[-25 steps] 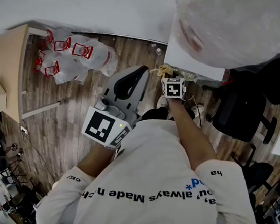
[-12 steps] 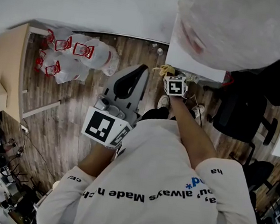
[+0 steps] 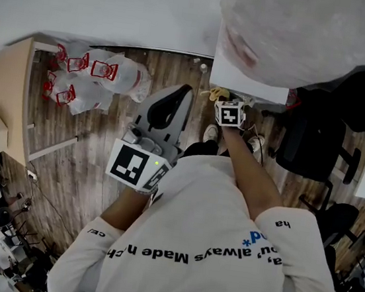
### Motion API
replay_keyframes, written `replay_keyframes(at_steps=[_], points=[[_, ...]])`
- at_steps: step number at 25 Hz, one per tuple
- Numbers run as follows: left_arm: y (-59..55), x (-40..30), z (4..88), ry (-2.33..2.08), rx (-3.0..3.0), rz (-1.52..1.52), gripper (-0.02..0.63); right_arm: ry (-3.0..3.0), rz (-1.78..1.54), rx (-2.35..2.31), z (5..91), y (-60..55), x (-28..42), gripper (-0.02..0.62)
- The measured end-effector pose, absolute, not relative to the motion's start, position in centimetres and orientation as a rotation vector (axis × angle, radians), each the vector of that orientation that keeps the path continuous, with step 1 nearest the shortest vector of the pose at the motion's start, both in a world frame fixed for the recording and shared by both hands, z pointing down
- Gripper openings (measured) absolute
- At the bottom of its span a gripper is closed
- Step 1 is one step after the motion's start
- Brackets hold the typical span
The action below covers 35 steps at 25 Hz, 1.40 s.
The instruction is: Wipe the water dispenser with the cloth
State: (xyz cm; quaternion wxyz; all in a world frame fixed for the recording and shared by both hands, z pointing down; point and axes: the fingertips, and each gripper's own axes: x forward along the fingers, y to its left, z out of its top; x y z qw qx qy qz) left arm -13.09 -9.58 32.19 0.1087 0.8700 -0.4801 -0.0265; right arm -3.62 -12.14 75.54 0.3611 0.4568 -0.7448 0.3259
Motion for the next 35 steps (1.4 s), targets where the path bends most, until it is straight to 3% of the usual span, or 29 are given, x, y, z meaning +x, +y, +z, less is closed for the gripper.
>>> replay_keyframes(at_steps=[35], points=[[-10.2,-7.5,31.2,-1.274,2.635,-0.103,0.026,-1.848,0.868,1.286,74.6,-11.6,4.3,0.058]])
